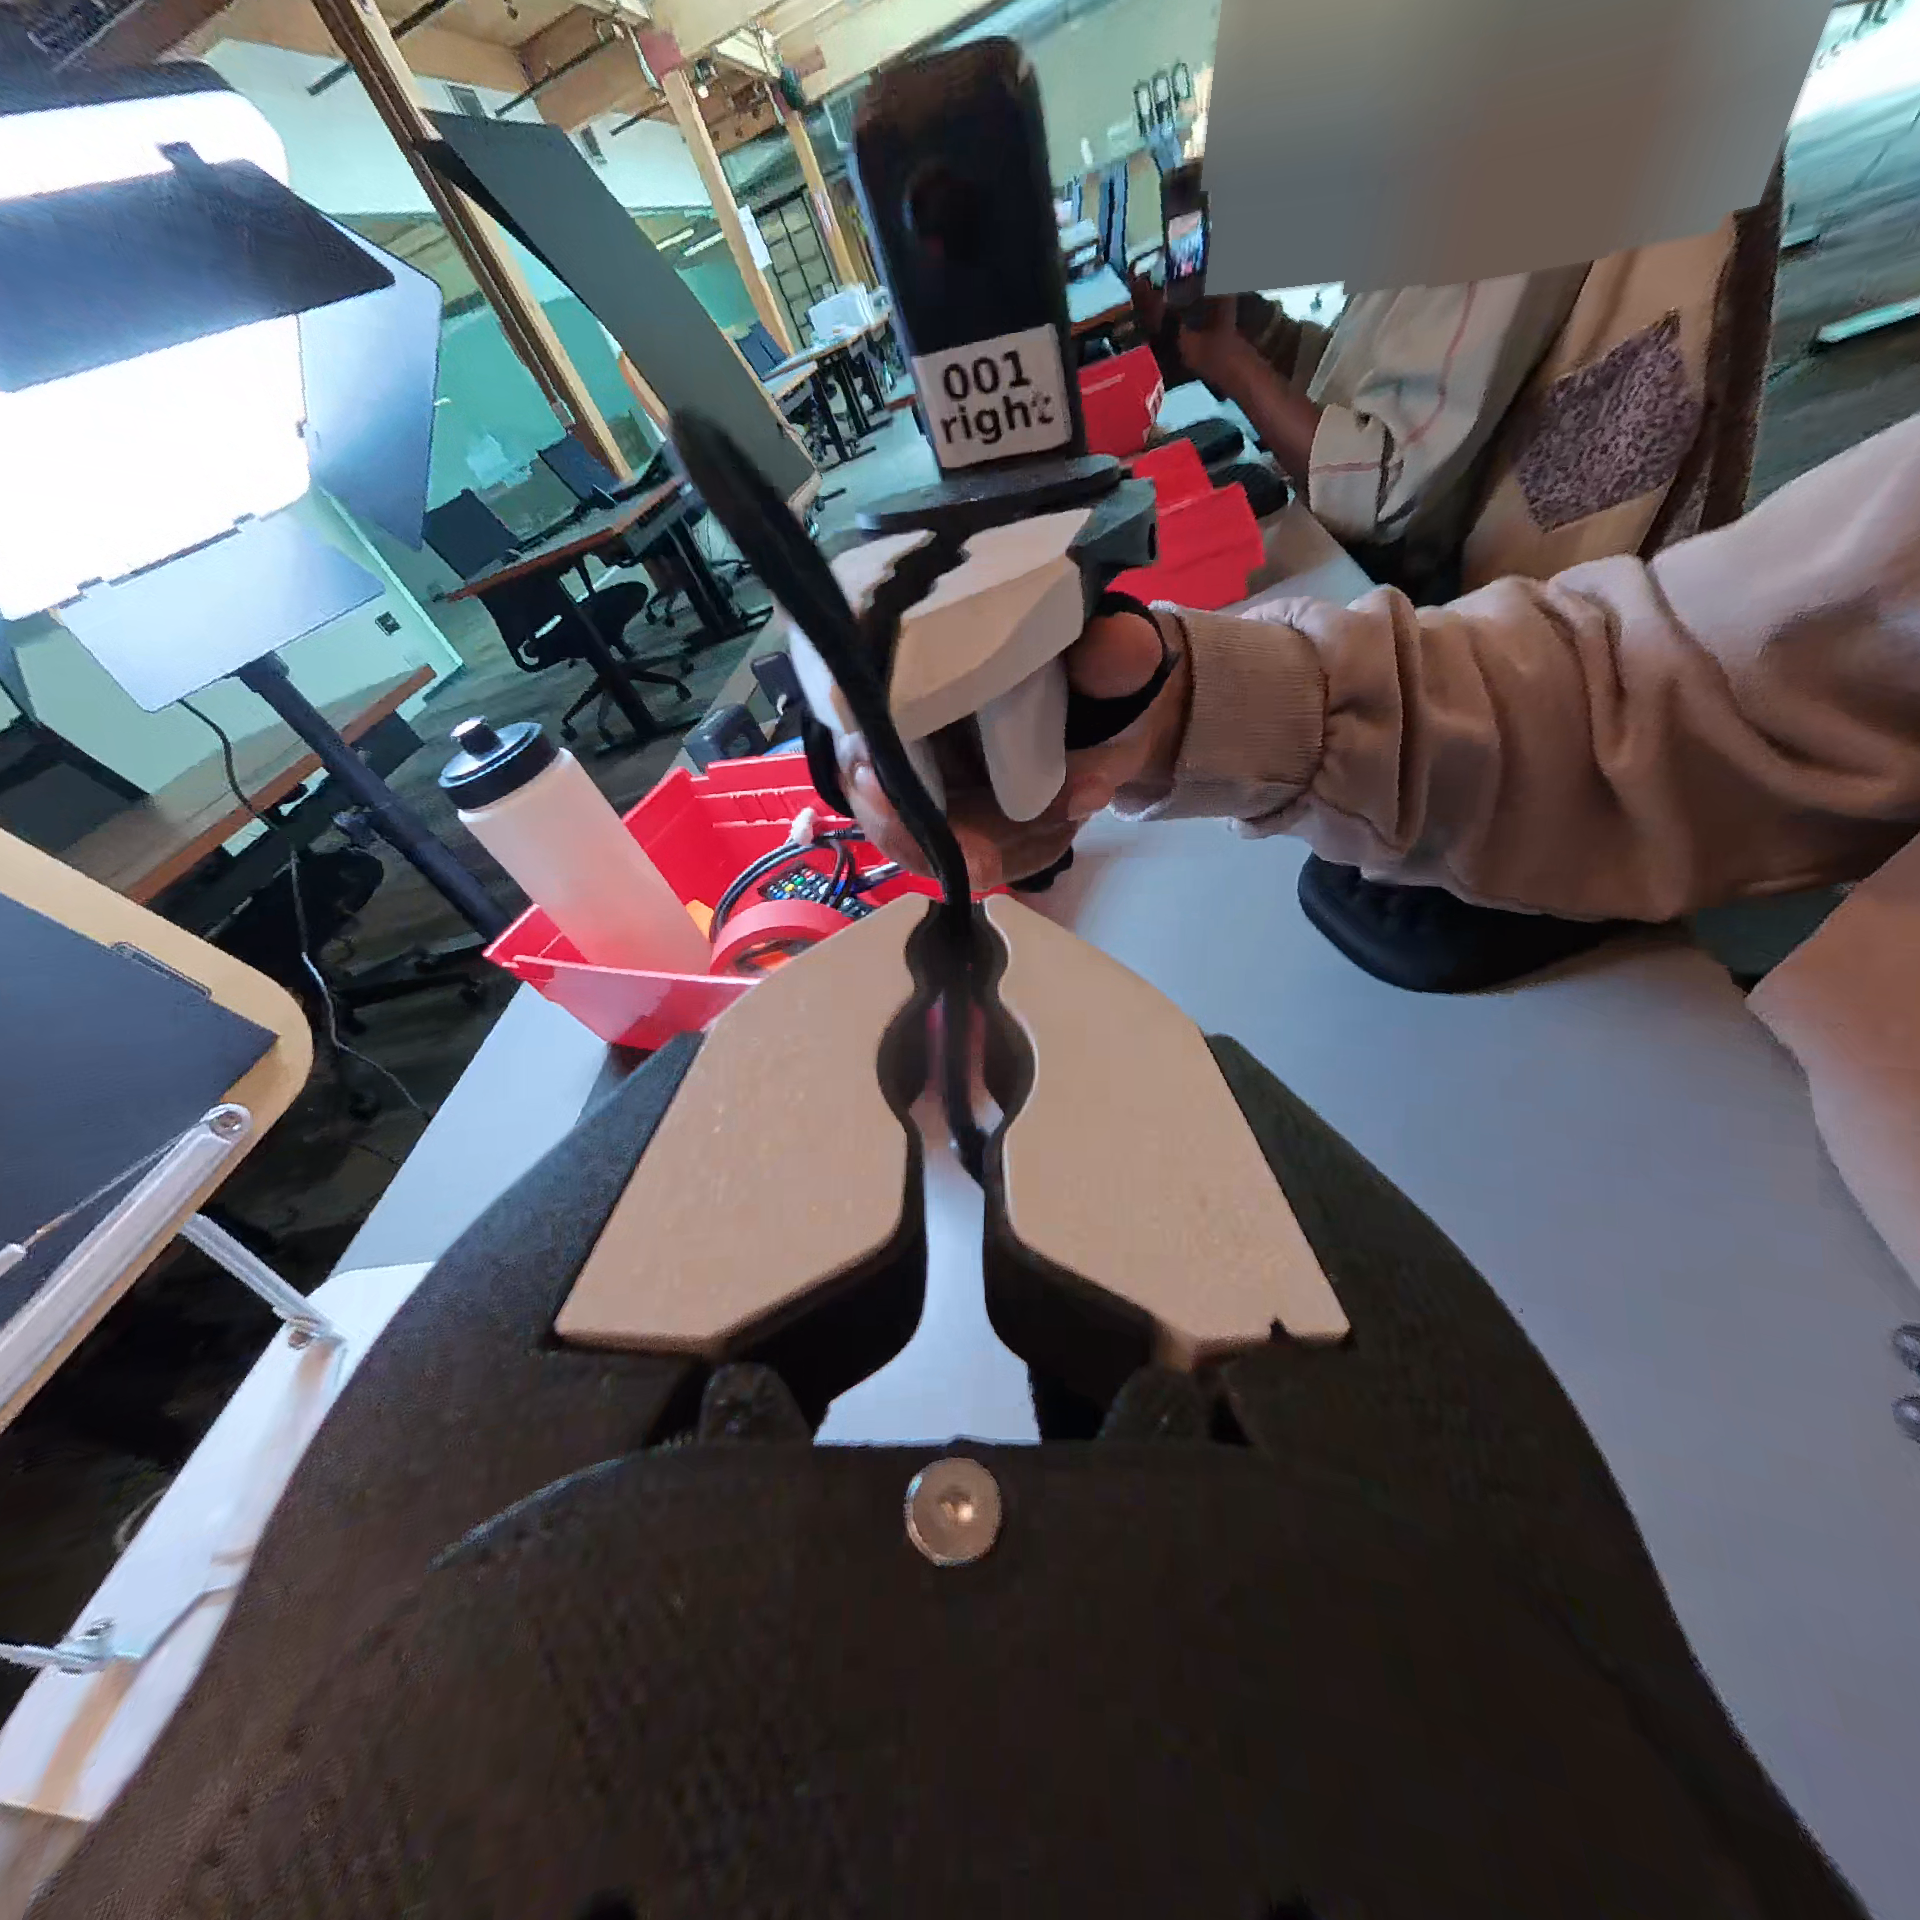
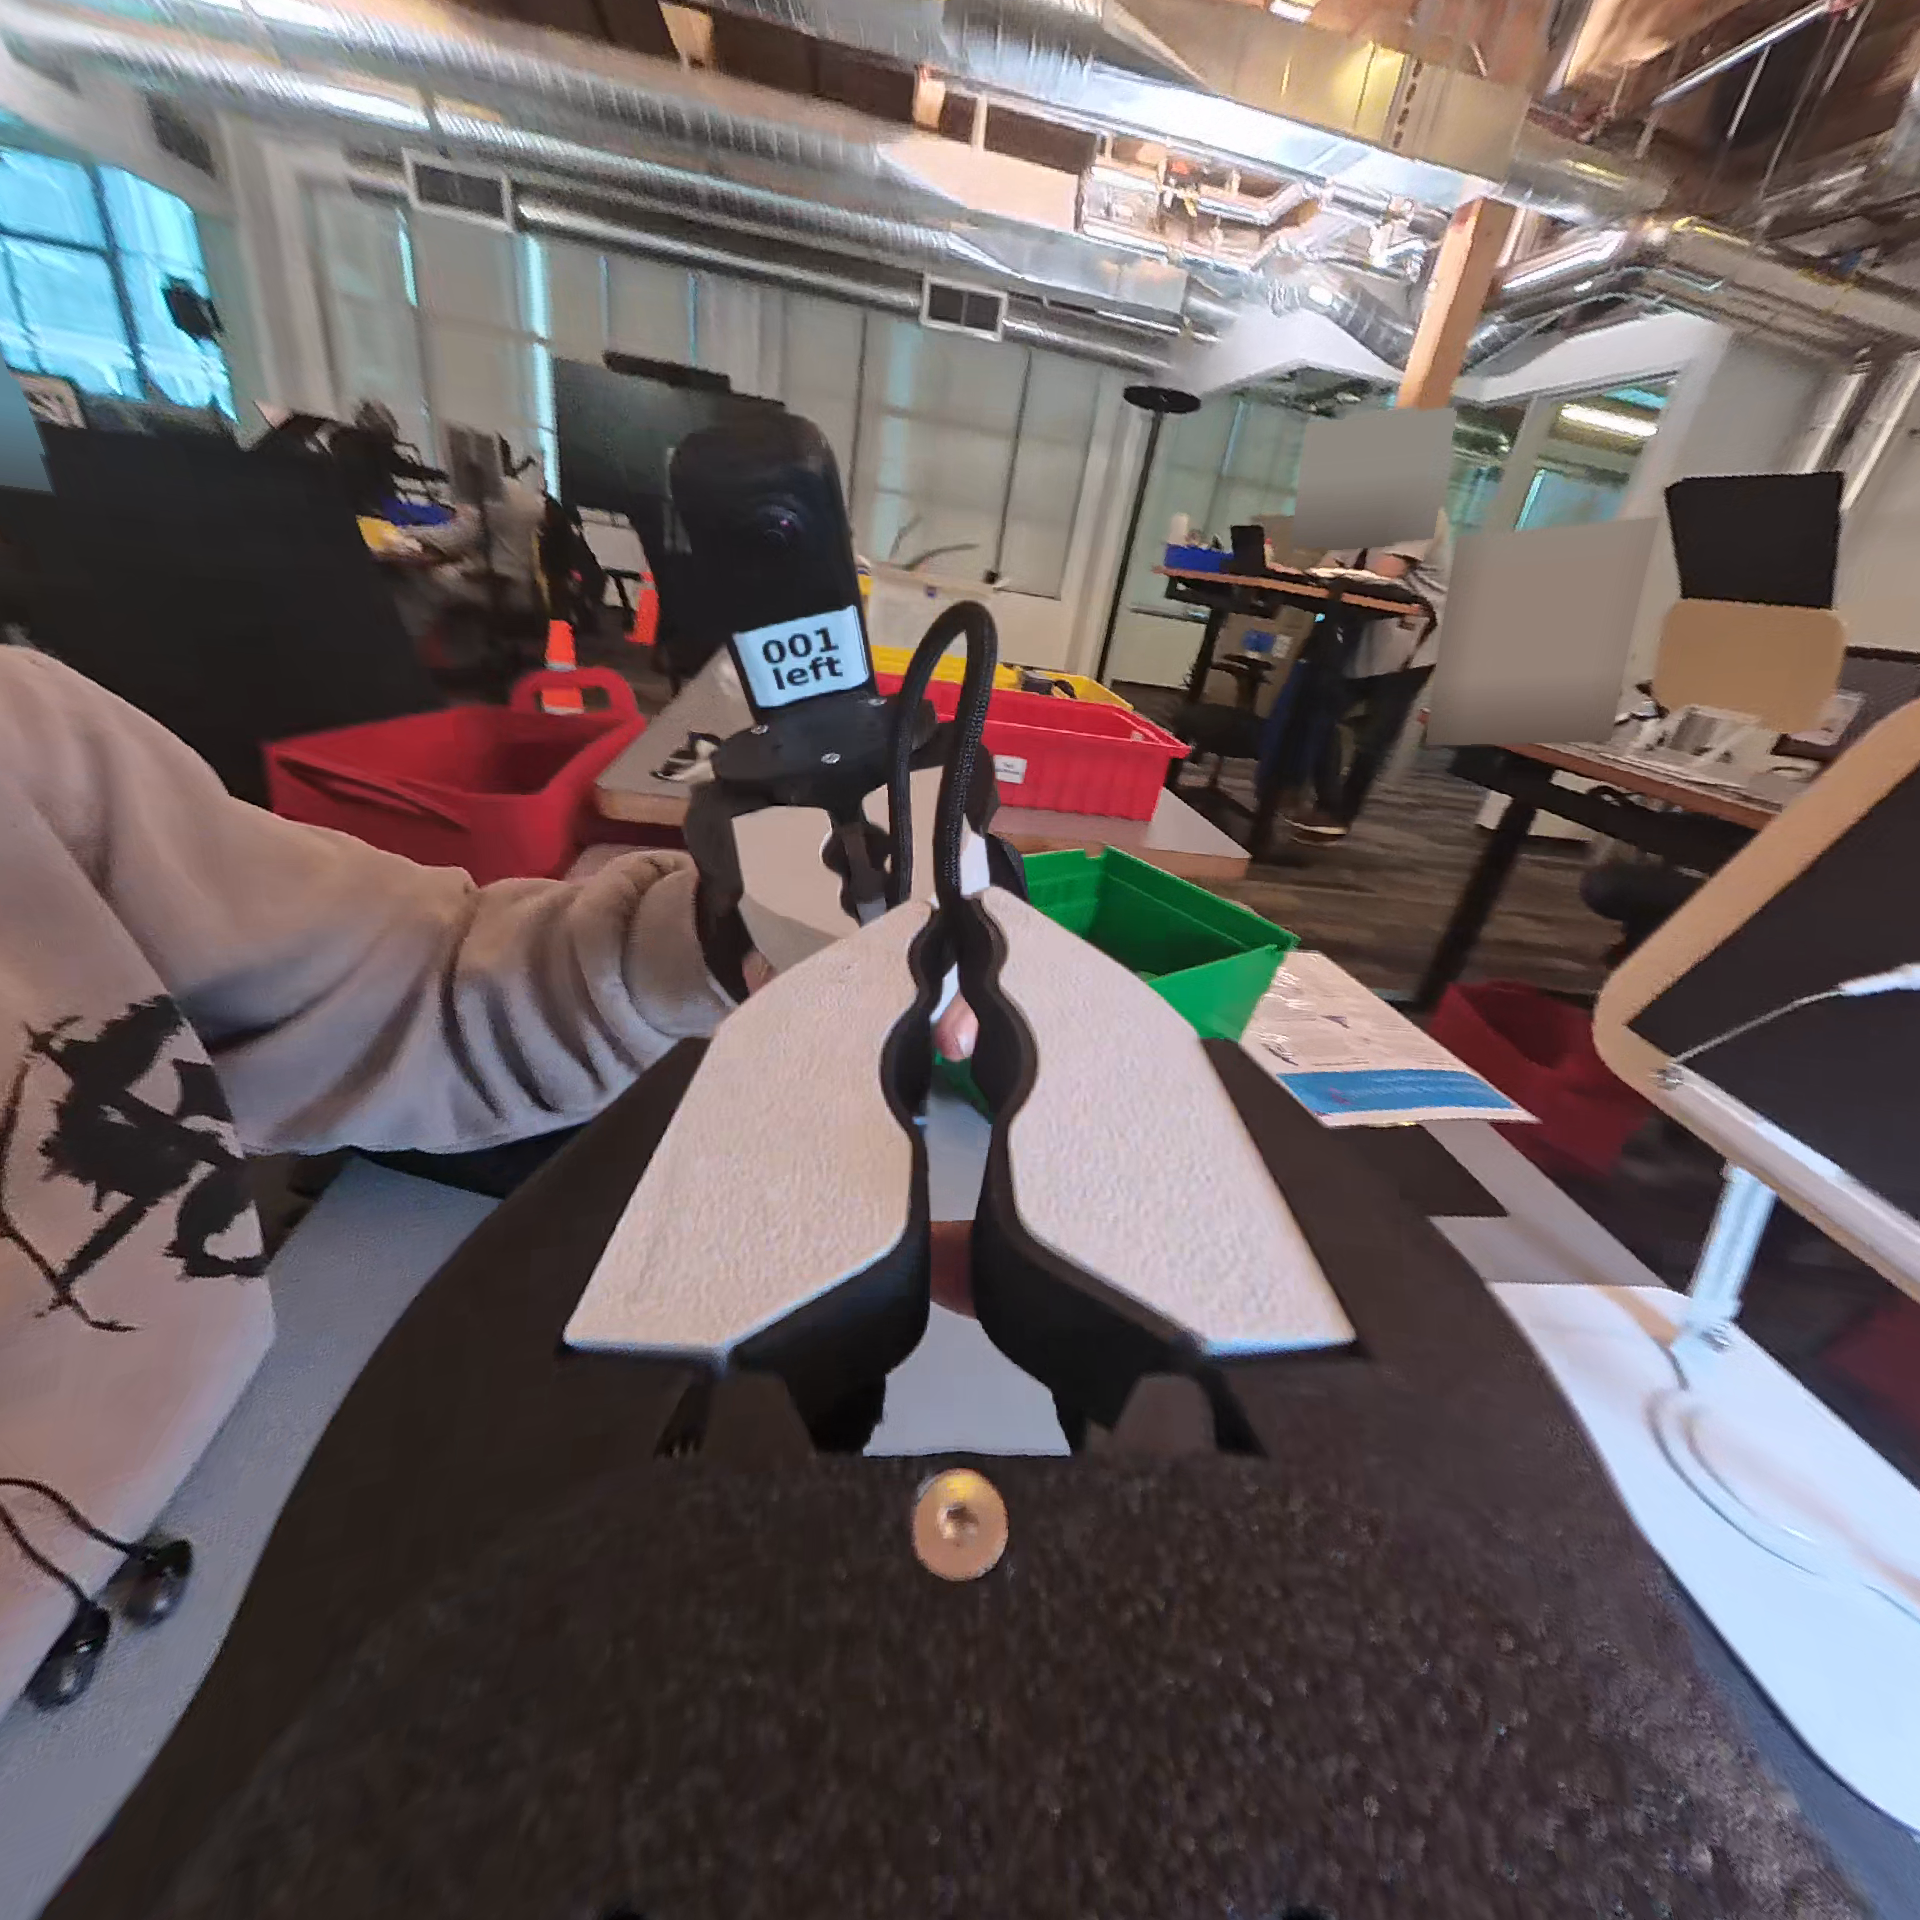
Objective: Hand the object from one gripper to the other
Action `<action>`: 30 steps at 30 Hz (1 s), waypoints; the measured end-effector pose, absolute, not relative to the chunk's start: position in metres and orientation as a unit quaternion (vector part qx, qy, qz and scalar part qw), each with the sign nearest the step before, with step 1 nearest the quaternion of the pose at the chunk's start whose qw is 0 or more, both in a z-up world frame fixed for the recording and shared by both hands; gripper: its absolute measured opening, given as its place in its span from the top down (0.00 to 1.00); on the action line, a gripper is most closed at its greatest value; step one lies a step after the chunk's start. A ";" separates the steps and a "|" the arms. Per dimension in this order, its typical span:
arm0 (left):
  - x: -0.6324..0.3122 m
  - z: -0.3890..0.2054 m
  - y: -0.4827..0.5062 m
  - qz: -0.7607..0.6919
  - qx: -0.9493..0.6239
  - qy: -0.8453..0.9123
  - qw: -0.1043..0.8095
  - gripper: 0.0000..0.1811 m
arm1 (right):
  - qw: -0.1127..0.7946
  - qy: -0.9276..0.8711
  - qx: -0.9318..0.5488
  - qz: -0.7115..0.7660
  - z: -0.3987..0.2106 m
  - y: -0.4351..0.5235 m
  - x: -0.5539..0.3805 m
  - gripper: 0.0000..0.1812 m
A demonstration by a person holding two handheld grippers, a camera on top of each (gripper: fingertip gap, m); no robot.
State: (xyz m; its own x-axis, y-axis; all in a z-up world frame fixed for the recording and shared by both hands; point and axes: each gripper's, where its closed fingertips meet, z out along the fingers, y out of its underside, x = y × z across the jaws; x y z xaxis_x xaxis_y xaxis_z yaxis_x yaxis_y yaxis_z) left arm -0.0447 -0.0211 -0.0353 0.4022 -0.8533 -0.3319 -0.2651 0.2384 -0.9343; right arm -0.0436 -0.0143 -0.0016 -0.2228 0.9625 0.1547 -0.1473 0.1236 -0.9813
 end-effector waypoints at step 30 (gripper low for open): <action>-0.081 -0.031 -0.009 -0.134 -0.635 0.477 0.593 0.98 | 0.570 -0.635 -0.428 0.298 -0.040 0.017 -0.054 0.97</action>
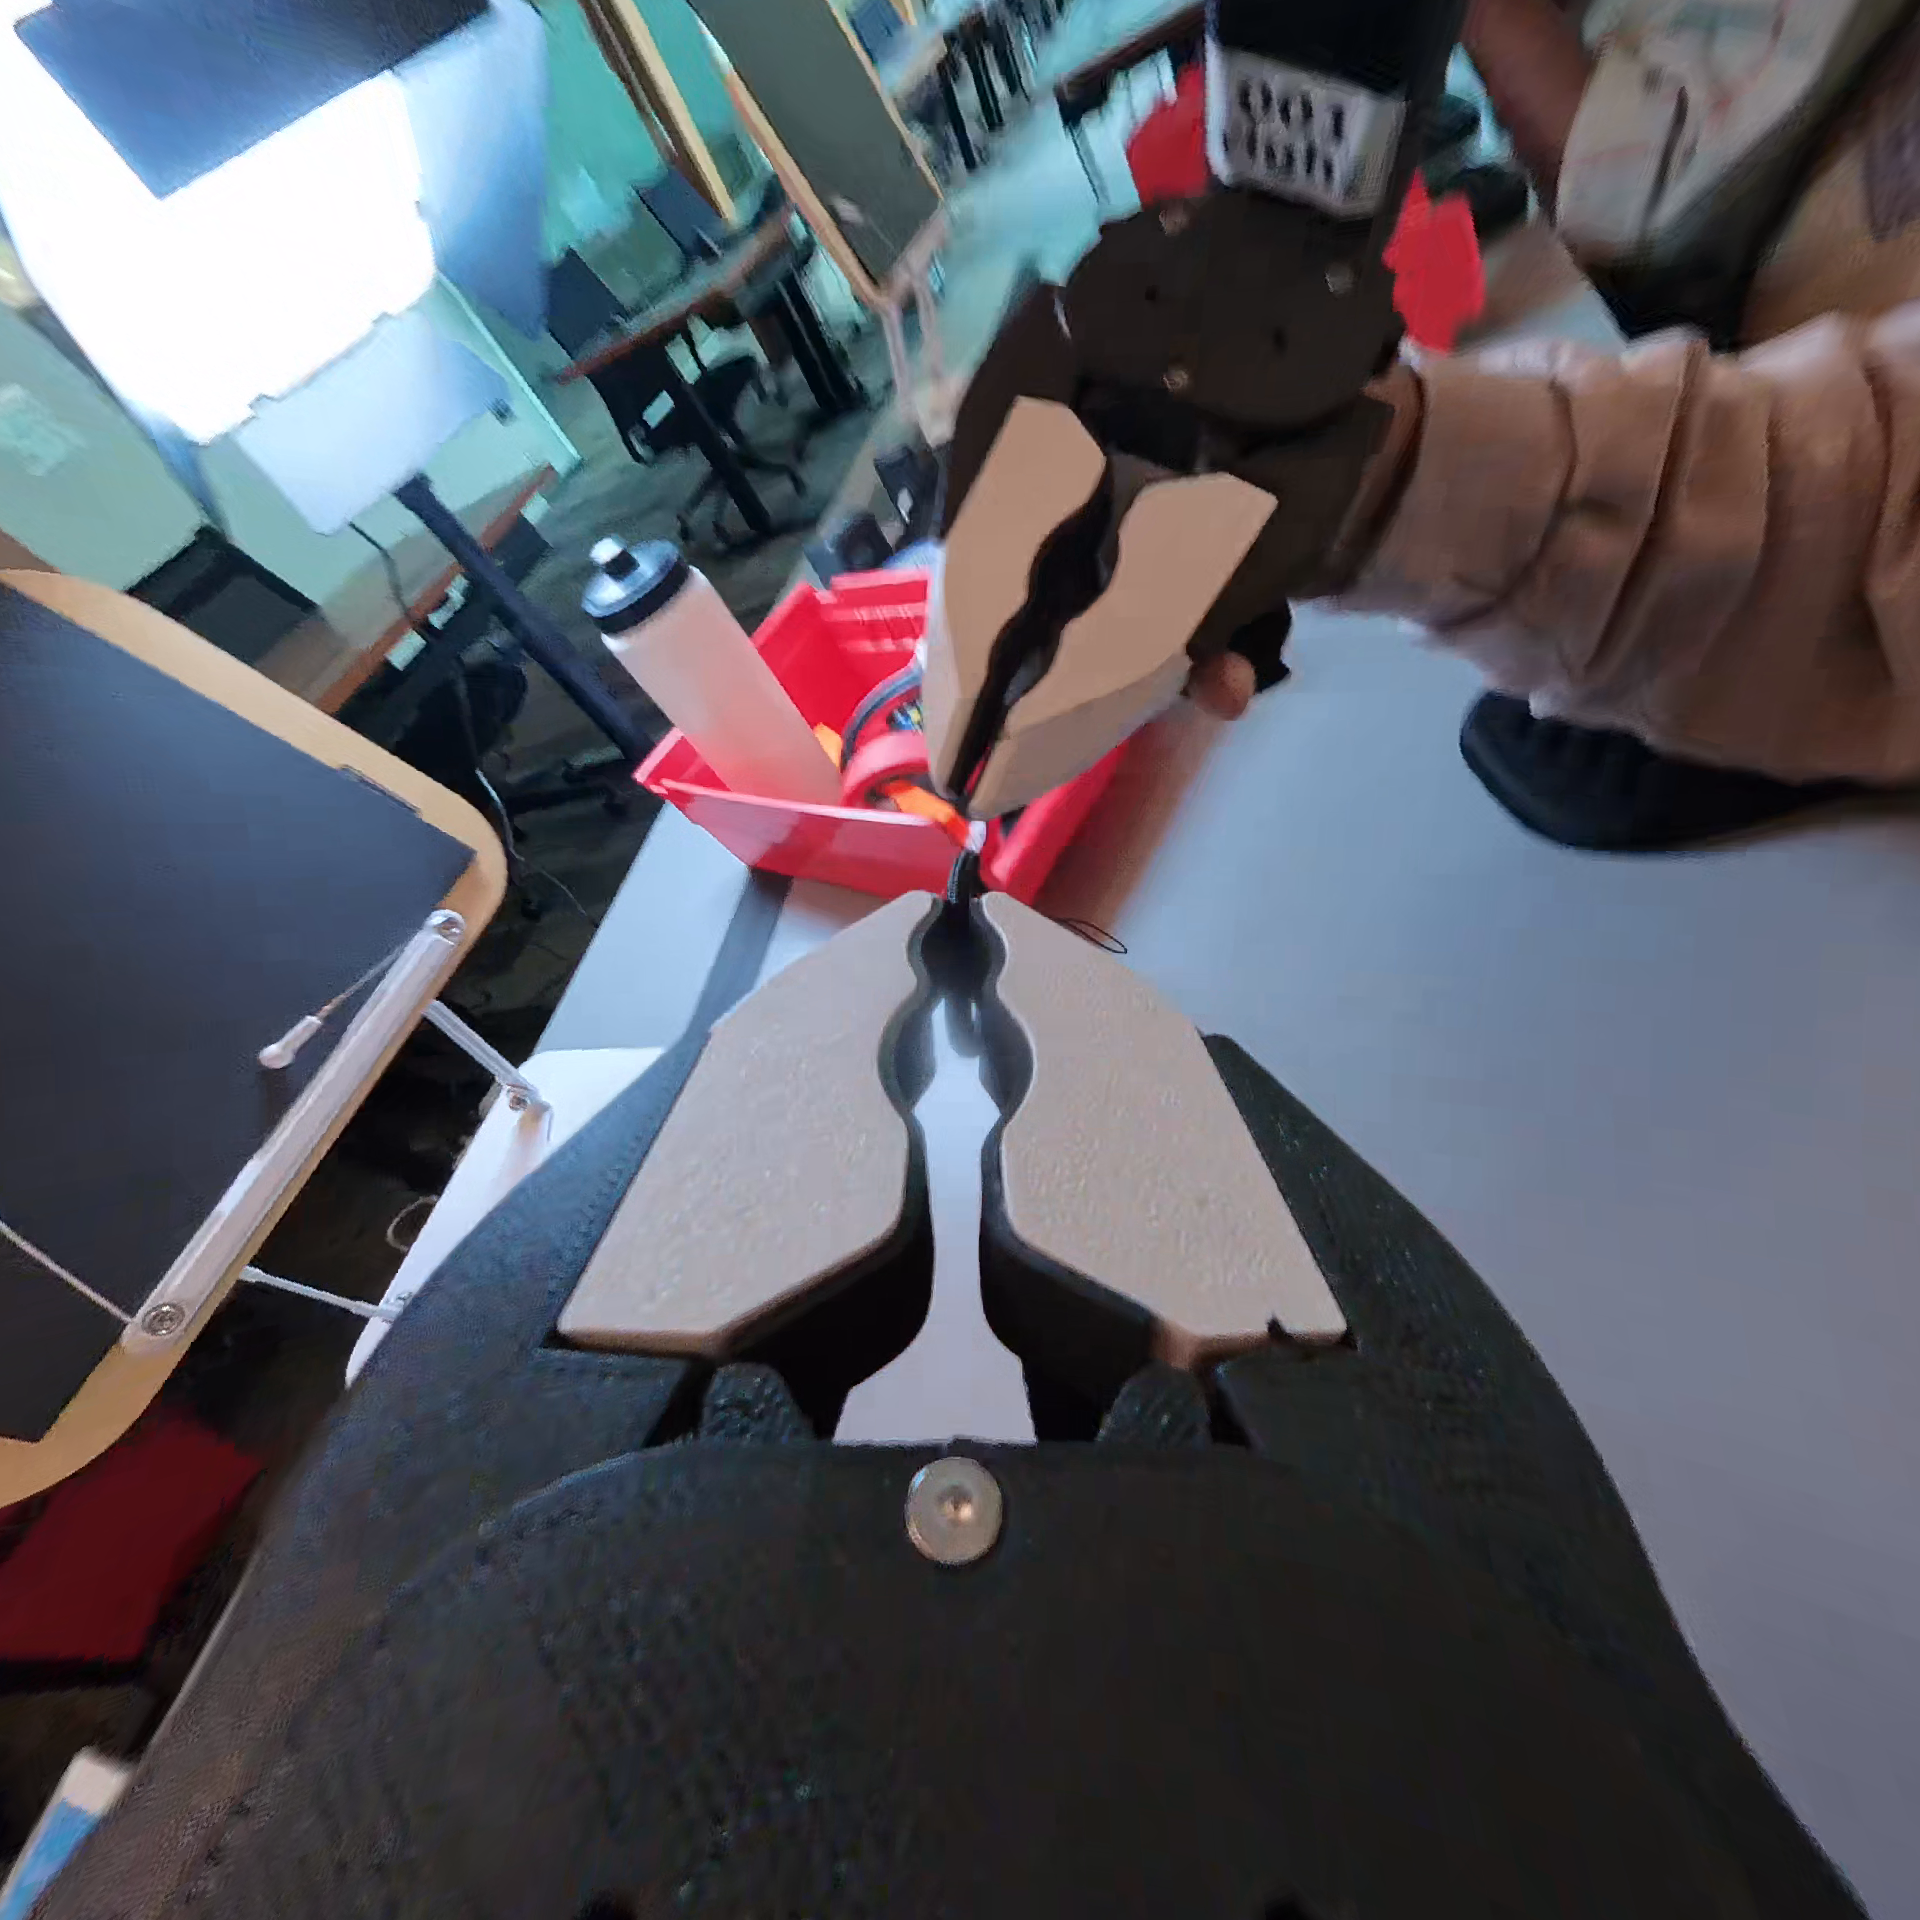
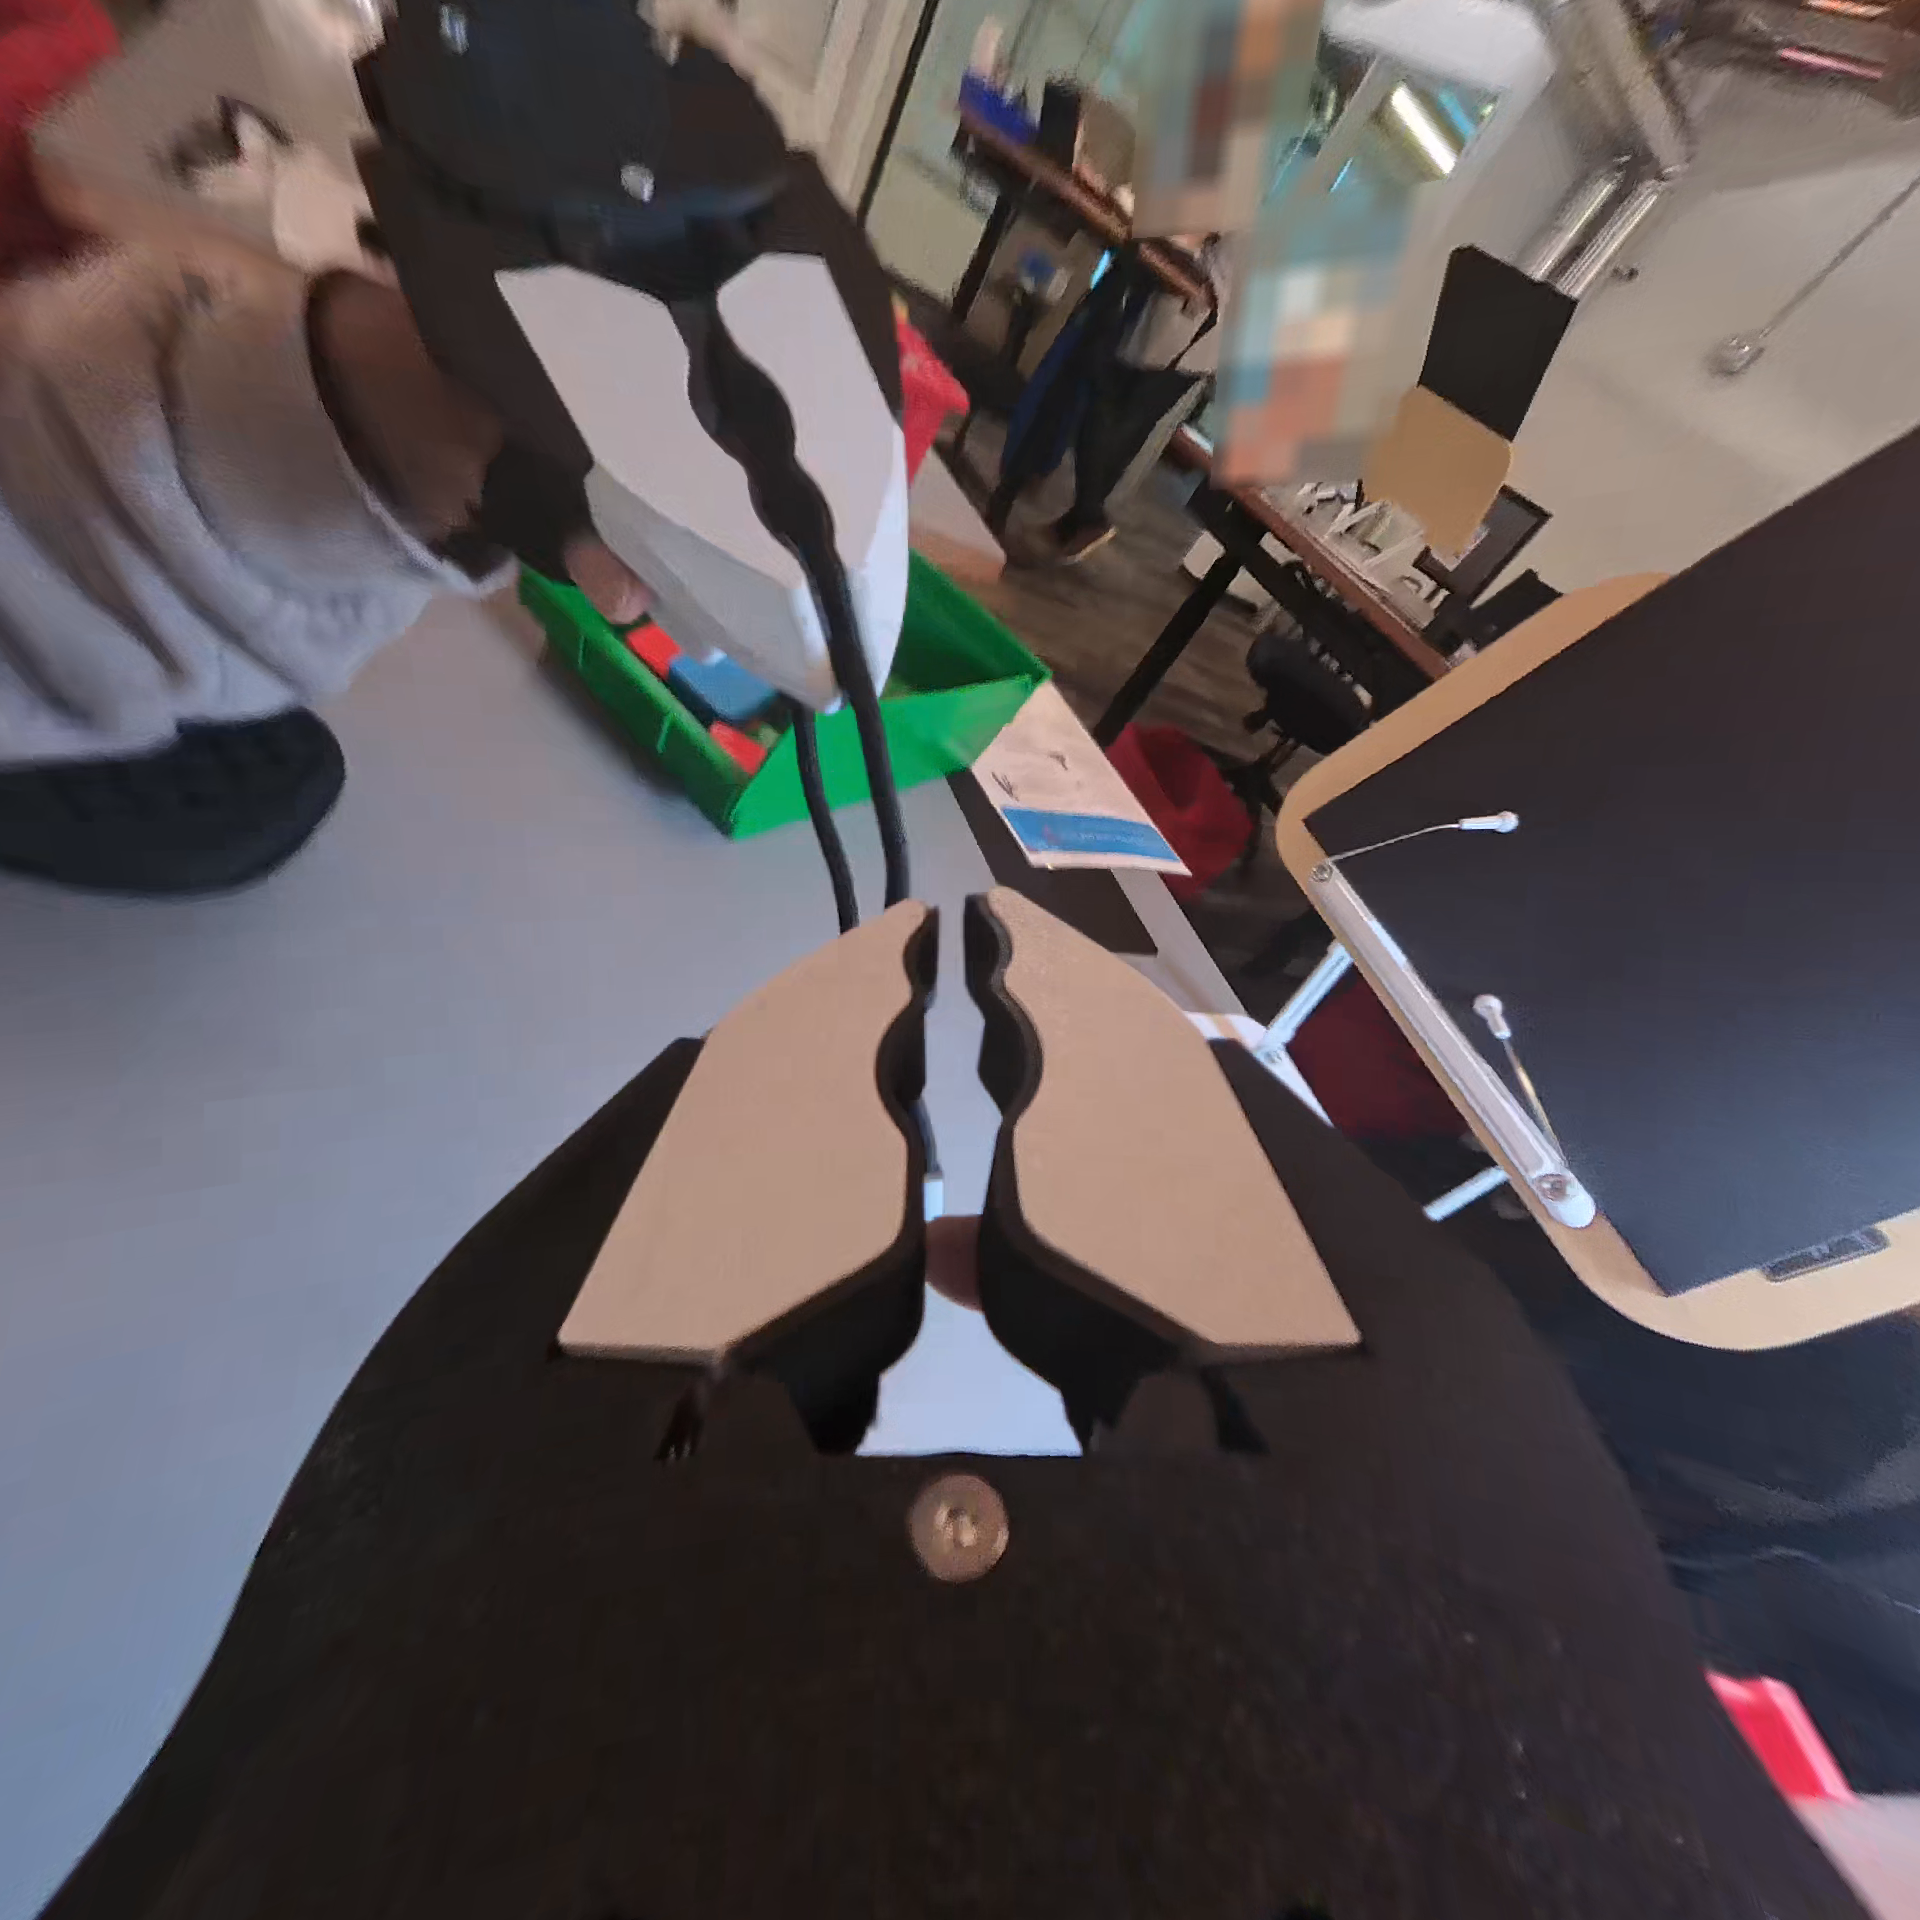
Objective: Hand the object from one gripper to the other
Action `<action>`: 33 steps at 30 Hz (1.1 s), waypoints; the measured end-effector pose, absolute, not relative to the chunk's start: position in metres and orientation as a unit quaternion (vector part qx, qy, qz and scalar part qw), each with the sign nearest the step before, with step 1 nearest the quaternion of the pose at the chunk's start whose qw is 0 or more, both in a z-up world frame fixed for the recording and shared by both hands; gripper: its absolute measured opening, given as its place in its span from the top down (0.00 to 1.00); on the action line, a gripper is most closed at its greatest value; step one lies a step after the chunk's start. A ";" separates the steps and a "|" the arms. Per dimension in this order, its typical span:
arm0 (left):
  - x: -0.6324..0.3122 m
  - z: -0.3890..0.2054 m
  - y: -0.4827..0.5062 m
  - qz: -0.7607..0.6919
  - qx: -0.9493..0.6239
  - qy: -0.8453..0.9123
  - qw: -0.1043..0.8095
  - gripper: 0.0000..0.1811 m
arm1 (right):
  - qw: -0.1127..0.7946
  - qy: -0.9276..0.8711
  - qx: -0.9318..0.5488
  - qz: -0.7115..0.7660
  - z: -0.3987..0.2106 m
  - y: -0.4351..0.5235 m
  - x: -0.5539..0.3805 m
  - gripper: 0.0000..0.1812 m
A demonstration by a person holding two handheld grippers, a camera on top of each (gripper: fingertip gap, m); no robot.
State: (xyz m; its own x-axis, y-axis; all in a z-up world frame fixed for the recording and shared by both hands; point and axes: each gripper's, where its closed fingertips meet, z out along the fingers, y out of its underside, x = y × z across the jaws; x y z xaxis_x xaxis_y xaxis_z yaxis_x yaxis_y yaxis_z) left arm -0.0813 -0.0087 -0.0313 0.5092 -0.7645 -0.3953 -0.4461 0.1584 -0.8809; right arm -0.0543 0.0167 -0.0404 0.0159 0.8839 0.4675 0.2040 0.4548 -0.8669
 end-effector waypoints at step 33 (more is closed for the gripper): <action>-0.099 -0.032 -0.010 -0.209 -0.651 0.451 0.574 0.82 | 0.503 -0.713 -0.461 0.159 -0.081 0.036 -0.035 0.95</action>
State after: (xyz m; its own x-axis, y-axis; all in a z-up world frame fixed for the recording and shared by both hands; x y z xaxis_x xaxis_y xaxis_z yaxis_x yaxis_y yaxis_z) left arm -0.0995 -0.0096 -0.0317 0.5063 -0.8267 -0.2454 -0.3478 0.0647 -0.9353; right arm -0.0347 0.0360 -0.0811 -0.0686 0.8182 0.5708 0.4975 0.5240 -0.6914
